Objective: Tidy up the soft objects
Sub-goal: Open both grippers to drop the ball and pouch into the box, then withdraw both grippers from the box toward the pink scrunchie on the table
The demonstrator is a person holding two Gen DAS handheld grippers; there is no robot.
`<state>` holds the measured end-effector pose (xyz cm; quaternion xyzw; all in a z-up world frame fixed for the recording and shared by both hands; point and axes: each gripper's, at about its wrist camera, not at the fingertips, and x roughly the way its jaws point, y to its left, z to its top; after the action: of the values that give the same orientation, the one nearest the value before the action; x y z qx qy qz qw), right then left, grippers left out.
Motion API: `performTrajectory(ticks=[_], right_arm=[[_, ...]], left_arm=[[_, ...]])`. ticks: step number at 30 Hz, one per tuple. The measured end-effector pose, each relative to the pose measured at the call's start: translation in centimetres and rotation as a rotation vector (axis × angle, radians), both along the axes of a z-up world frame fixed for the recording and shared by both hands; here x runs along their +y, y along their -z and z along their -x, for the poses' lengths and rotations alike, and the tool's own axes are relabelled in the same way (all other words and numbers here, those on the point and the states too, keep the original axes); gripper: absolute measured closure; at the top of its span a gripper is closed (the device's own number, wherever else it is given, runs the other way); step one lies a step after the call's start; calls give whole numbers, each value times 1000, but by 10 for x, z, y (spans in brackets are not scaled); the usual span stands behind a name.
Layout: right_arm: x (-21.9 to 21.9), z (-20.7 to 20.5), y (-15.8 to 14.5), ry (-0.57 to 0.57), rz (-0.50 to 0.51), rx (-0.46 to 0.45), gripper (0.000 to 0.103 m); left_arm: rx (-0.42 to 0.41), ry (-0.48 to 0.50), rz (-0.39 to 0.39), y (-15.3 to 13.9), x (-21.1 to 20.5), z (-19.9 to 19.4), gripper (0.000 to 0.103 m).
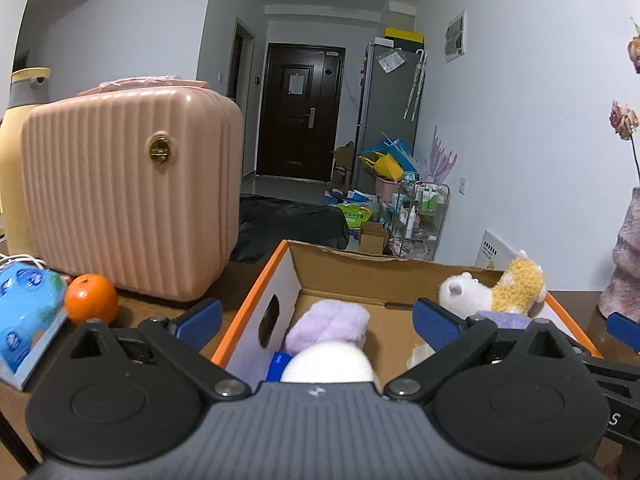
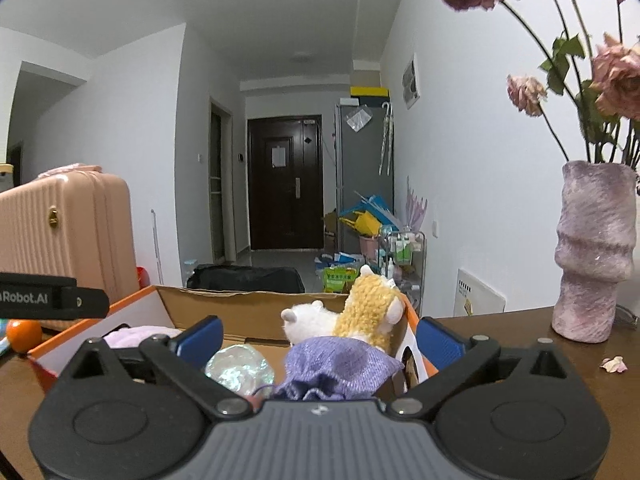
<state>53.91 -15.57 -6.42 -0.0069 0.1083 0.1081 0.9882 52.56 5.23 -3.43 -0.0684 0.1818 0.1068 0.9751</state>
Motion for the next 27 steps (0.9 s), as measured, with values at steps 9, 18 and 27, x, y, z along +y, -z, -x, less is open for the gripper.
performTrajectory(ticks=[9, 18, 27], right_arm=[[-4, 40, 2, -14, 39, 1, 0], [-13, 78, 7, -23, 55, 40, 0], [-20, 109, 15, 1, 92, 111, 0]], left_arm=[[9, -14, -6, 1, -1, 44, 0], [47, -14, -15, 9, -4, 89, 0], [106, 28, -22, 21, -15, 128, 0]])
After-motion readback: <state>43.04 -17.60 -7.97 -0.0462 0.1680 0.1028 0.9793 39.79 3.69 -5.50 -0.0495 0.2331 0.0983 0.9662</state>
